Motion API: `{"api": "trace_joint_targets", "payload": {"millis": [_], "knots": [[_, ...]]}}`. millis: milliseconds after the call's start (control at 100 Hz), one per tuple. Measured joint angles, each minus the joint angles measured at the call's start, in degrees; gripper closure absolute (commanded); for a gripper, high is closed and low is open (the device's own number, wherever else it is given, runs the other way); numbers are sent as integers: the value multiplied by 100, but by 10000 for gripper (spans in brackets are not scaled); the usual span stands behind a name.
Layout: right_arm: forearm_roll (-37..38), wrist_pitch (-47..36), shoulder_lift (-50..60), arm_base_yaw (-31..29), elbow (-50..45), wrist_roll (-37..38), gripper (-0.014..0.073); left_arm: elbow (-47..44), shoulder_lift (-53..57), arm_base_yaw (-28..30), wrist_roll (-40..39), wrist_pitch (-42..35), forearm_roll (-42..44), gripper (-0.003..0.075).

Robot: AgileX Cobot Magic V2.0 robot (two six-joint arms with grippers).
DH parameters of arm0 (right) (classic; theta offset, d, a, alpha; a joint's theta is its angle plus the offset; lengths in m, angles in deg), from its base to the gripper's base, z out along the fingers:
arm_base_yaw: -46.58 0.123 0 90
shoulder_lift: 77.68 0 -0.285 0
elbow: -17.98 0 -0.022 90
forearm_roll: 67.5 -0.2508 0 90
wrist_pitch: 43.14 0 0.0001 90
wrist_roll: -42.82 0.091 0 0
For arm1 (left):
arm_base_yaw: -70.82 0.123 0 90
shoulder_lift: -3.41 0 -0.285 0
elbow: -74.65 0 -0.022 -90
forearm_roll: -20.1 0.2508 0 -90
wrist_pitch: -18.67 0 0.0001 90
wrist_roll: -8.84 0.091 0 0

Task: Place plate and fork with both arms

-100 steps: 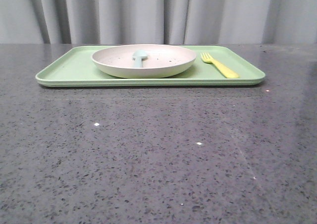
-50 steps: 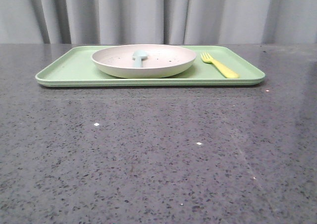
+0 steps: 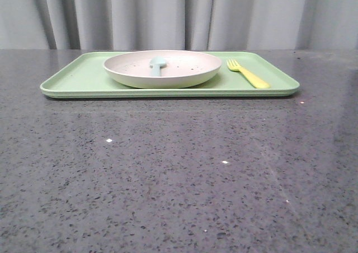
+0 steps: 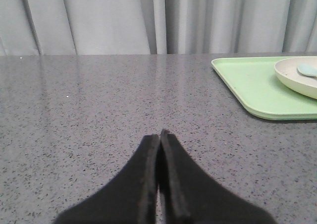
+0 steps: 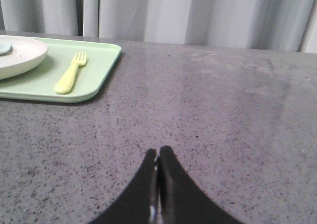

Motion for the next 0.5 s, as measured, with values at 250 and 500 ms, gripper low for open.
{"api": "trace_joint_targets", "payload": {"millis": [250, 500], "knots": [[0, -120, 0, 0, 0, 0, 662, 0, 0, 0, 0, 0, 0, 741], [0, -120, 0, 0, 0, 0, 662, 0, 0, 0, 0, 0, 0, 741]]}}
